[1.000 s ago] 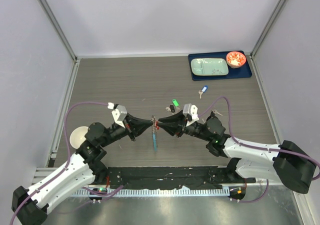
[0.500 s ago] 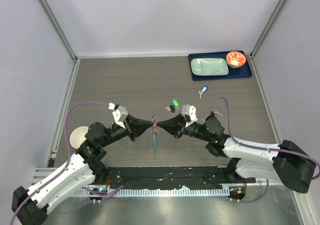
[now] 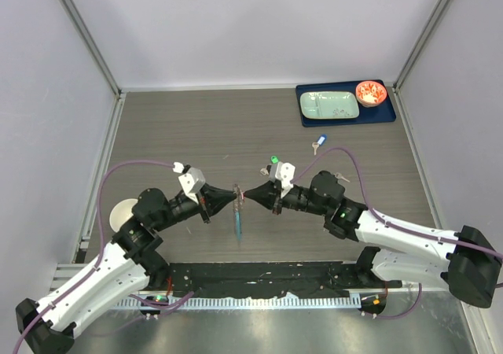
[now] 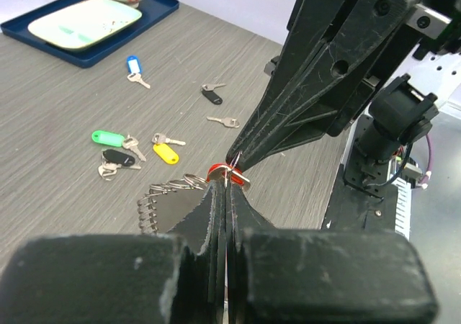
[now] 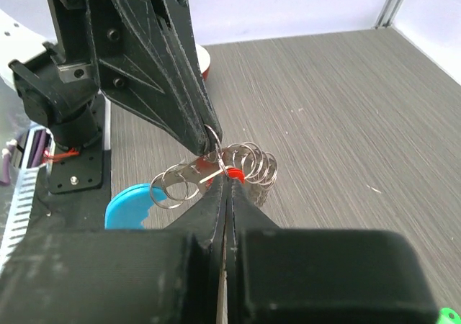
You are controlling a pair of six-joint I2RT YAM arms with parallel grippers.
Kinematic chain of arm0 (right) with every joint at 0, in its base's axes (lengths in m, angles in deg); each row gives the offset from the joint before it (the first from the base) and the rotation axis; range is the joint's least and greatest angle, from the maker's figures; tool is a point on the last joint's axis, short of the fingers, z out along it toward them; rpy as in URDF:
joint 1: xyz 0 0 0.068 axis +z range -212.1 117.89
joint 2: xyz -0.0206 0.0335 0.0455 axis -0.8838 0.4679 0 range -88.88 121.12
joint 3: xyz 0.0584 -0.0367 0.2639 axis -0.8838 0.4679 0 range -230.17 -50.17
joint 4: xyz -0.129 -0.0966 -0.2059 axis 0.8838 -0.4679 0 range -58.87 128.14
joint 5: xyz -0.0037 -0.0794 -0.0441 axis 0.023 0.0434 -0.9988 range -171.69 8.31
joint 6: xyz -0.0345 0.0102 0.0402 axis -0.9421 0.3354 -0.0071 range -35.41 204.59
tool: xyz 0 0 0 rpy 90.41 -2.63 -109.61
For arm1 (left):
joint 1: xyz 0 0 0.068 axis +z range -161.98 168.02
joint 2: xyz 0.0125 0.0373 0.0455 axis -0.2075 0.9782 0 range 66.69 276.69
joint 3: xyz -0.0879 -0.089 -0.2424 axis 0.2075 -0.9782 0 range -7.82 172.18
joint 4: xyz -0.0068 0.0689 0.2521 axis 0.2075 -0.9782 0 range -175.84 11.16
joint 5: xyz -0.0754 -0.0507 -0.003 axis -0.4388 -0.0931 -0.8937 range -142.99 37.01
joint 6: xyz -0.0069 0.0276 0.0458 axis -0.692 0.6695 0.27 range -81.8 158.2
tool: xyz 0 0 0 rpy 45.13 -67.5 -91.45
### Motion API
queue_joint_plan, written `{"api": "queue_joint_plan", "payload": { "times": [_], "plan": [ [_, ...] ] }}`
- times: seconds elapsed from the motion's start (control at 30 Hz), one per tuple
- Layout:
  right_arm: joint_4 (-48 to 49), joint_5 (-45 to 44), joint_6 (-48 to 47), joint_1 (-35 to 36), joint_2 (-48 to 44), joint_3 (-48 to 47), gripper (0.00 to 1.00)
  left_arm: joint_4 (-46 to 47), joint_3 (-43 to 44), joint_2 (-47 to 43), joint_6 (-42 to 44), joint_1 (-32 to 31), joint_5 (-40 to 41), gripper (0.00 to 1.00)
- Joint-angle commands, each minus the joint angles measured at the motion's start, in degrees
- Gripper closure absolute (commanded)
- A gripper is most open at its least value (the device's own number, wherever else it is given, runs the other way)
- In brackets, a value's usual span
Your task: Put the keys on the keyring
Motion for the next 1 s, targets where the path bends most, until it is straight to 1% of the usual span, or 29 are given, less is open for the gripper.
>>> {"api": "queue_joint_plan", "payload": {
  "times": [0.0,0.13,0.27,0.33,0.43,0.63,0.7,0.73,0.77,0.8,0.87,0.9,0.97],
  "plan": [
    [-10.8,-5.9,-6.9,2.2,-0.9,-5.2,0.99,-0.7,3.2,-0.2,2.1,0.2,0.7,1.00],
    [-17.6,-12.2,-11.9,5.8,0.5,-7.9,0.99,-1.1,4.2,0.7,2.0,0.1,0.5,1.00],
    [-20.7,-18.0,-14.4,9.2,1.9,-9.8,0.99,-2.4,5.2,1.3,2.1,0.2,0.5,1.00],
    [-22.2,-22.7,-15.0,10.1,2.6,-10.7,0.99,-2.9,5.4,0.9,2.1,0.2,0.8,1.00],
    [-23.6,-27.0,-16.0,11.2,3.2,-11.5,0.99,-3.4,5.5,0.0,2.1,0.2,1.2,1.00],
    [-25.7,-31.7,-16.5,12.2,4.2,-12.6,0.99,-4.7,5.6,-1.3,2.5,0.2,1.5,1.00],
    [-25.8,-31.7,-16.3,12.4,4.2,-12.6,0.99,-4.9,5.3,-1.3,2.7,0.2,1.5,1.00],
    [-24.6,-30.2,-16.1,12.4,3.9,-12.2,0.99,-4.7,5.1,-1.3,2.6,0.1,1.6,1.00],
    [-23.5,-29.3,-15.6,12.3,2.8,-11.7,0.98,-4.2,4.8,-1.4,2.5,0.1,1.7,1.00],
    [-20.8,-28.3,-14.4,12.4,2.0,-10.0,0.92,-3.8,4.6,-1.6,2.4,0.2,1.9,1.00],
    [-18.4,-26.0,-13.1,12.4,-0.4,-8.6,0.83,-1.6,3.3,-2.1,1.7,0.2,2.3,1.00],
    [-16.1,-25.4,-12.2,12.4,-1.2,-7.1,0.75,-0.8,2.7,-2.8,1.4,0.2,2.3,1.00],
    [-13.3,-23.1,-11.5,12.2,-3.9,-4.3,0.69,1.2,1.6,-3.5,0.6,0.1,2.5,1.00]
  ]
}}
